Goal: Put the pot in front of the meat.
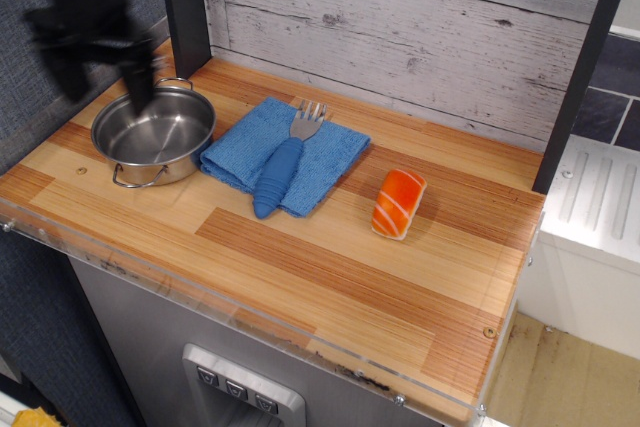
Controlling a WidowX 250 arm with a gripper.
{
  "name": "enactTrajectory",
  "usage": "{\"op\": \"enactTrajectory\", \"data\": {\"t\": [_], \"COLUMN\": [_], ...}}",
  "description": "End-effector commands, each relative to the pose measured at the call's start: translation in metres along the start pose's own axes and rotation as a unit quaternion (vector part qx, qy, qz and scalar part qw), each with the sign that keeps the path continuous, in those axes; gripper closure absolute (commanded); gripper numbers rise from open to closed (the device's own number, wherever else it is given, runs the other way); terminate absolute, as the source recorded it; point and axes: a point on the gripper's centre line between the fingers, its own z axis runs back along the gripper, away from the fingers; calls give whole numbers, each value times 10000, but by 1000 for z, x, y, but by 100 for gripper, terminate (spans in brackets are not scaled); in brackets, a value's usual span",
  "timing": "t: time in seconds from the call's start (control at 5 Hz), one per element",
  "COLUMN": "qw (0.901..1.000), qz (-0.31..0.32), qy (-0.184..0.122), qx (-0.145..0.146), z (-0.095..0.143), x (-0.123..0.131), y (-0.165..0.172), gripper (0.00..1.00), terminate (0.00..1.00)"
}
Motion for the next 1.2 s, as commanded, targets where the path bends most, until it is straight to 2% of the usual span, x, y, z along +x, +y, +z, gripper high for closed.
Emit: {"op": "enactTrajectory", "data": {"t": [0.0,0.2,0.4,0.6,0.8,1.0], "qw": [9989,9987,9988,9991,9991,9969], "qz": [265,253,228,160,253,531], "qy": [212,293,302,234,101,-135], "qx": [309,329,322,316,314,570], "z": [-35,-50,-58,-51,-25,22], "x": [15,23,28,33,33,24], "y": [14,-6,-20,-28,-26,-17], "gripper": [0,0,100,100,100,100], "terminate": [0,0,0,0,0,0]}}
